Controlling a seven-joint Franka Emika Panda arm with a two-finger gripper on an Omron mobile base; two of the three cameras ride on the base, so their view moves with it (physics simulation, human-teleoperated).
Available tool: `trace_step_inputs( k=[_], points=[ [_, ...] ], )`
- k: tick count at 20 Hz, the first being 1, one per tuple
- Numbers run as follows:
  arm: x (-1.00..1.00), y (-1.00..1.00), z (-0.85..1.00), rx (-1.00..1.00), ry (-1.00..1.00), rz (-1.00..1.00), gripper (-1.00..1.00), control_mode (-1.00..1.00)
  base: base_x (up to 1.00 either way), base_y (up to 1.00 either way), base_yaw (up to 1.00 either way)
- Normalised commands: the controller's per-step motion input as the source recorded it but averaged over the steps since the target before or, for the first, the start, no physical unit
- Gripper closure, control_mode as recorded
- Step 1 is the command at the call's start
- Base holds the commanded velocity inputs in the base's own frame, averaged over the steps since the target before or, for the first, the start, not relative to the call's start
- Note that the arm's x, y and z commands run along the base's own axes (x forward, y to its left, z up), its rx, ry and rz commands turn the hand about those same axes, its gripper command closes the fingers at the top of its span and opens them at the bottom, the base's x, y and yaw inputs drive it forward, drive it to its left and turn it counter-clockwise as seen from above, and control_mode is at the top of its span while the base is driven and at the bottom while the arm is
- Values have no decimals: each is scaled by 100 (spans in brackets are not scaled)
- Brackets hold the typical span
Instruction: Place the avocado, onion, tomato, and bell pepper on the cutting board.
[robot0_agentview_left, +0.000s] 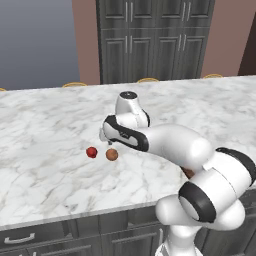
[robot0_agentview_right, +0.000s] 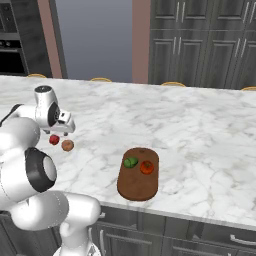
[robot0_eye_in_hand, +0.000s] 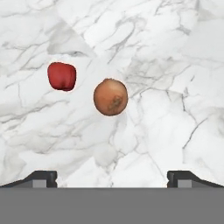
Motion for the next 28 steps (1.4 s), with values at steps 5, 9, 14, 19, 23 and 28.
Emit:
trace_step_inputs(
  k=[5,9,14,19,23,28],
  points=[
    [28,5,-15,0,6,-6,-100,-100,0,0,0],
    [27,16,-23,0,8,-5,-100,-100,0,0,0],
    [30,15,-23,0,8,-5,-100,-100,0,0,0],
    [25,4,-20,0,5,-4,-100,-100,0,0,0],
    [21,4,-21,0,5,-4,-100,-100,0,0,0],
    [16,1,-20,0,3,-4,-100,-100,0,0,0]
  ],
)
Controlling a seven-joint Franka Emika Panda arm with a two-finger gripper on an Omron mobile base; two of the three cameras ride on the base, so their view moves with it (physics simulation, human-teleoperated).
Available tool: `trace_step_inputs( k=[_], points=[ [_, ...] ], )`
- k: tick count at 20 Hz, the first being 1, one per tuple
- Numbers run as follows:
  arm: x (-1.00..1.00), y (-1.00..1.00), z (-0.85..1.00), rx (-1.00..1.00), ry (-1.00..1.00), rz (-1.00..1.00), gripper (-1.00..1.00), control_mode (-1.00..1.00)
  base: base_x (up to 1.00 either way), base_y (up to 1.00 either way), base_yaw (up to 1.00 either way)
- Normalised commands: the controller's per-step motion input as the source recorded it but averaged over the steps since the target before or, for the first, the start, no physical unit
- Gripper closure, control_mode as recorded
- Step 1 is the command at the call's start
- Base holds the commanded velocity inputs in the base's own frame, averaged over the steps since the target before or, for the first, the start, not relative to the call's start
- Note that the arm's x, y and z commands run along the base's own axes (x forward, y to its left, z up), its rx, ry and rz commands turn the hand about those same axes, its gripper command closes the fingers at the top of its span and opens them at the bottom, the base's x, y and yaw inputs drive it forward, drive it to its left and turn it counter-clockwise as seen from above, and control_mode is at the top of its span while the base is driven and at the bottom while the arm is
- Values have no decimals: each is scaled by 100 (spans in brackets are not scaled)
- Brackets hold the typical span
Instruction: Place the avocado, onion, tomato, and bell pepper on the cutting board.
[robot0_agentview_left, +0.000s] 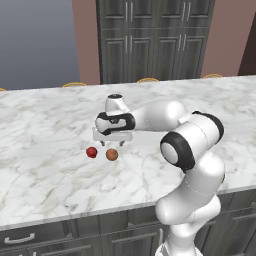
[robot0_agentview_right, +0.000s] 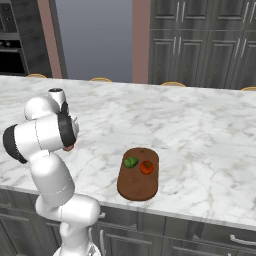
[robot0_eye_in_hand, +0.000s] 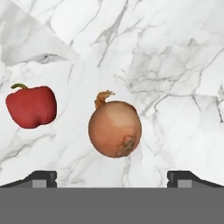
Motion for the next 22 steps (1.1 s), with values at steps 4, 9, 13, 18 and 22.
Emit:
trace_step_inputs(
  k=[4,9,13,18,22],
  points=[
    [10,0,-19,0,2,-4,-100,-100,0,0,0],
    [5,0,-19,0,3,-3,-100,-100,0,0,0],
    [0,0,-14,0,2,-1,-100,-100,0,0,0],
    [0,0,-14,0,2,-1,-100,-100,0,0,0],
    [1,0,-18,0,4,-1,-100,-100,0,0,0]
  ],
)
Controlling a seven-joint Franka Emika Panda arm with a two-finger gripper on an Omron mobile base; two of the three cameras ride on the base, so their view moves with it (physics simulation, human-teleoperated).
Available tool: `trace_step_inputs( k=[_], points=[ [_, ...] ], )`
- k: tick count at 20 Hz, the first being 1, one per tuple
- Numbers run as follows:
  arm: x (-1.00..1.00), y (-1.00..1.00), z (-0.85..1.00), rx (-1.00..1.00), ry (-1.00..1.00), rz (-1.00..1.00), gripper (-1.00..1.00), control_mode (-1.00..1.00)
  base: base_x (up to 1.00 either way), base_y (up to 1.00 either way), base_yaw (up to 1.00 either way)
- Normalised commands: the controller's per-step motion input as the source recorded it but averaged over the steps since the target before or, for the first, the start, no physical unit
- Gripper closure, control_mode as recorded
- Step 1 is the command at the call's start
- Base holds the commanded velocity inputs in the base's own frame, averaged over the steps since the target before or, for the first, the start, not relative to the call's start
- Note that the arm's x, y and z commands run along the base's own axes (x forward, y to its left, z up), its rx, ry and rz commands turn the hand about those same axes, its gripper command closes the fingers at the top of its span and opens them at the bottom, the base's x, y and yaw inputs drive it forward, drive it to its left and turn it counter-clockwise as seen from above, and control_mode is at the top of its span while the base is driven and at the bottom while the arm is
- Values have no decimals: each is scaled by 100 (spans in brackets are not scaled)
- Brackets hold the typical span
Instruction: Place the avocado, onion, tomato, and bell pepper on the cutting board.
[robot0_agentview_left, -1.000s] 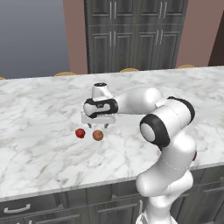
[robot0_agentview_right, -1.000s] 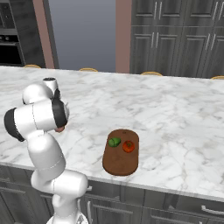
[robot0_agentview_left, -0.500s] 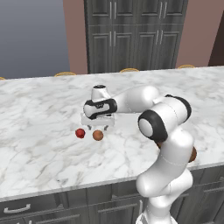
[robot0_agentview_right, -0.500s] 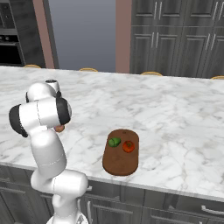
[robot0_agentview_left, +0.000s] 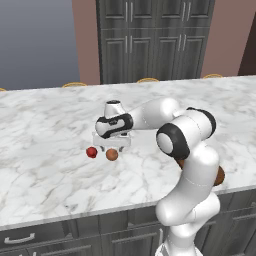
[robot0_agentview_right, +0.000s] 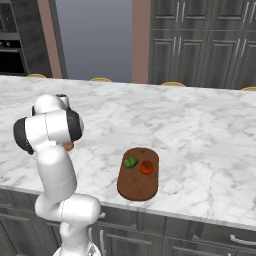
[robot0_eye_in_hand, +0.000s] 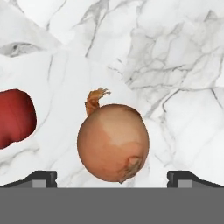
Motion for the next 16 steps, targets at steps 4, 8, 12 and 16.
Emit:
trace_step_inputs(
  k=[4,8,12,16],
  points=[
    [4,0,-21,0,4,0,-100,-100,0,0,0],
    [9,0,-21,0,4,0,-100,-100,0,0,0],
    [16,0,-22,0,5,0,-100,-100,0,0,0],
    [23,0,-20,0,5,0,-100,-100,0,0,0]
  ],
)
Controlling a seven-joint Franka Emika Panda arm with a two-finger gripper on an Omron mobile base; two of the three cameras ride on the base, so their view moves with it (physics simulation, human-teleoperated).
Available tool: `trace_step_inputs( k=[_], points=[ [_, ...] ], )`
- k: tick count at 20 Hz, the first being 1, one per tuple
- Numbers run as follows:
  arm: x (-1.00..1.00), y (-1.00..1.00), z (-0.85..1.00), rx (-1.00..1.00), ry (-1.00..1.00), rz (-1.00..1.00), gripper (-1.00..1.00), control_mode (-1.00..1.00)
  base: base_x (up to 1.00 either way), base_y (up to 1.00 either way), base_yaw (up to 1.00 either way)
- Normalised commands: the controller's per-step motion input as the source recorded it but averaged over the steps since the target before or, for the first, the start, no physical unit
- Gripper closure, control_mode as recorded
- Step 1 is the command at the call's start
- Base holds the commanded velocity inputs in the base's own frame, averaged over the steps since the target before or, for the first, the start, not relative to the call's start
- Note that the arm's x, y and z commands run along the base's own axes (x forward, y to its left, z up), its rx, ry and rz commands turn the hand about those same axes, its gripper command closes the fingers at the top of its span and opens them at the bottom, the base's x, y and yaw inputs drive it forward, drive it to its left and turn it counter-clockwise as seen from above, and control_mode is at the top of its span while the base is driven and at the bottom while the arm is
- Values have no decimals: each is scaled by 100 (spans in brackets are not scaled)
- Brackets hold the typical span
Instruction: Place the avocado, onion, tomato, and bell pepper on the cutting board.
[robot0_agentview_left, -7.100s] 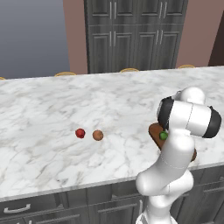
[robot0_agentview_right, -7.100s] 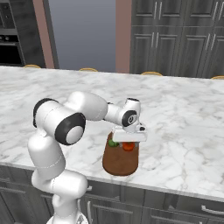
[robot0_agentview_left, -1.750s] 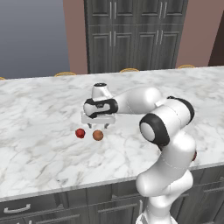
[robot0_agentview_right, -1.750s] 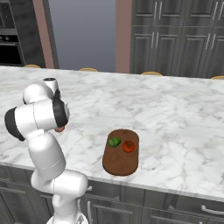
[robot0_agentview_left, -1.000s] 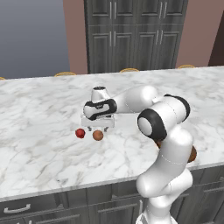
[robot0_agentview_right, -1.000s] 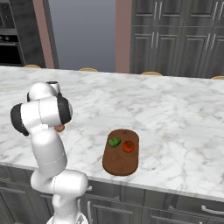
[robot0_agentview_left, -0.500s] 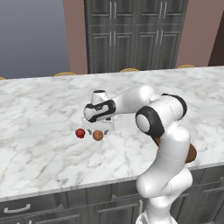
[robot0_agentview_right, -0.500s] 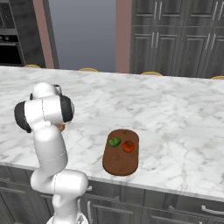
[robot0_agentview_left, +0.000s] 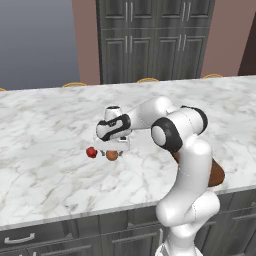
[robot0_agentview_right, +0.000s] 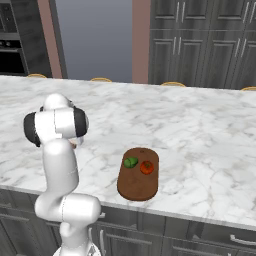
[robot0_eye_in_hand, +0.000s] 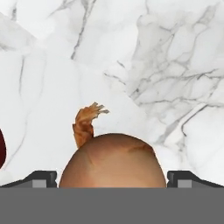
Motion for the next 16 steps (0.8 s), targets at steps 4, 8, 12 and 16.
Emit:
trace_step_inputs(
  k=[4,8,12,16],
  points=[
    [5,7,-13,0,2,0,100,-100,0,0,0],
    [-18,0,14,0,0,-1,100,-100,0,0,0],
    [-43,-9,61,0,-10,0,100,-100,0,0,0],
    [-43,-8,90,0,-17,0,100,-100,0,0,0]
  ],
)
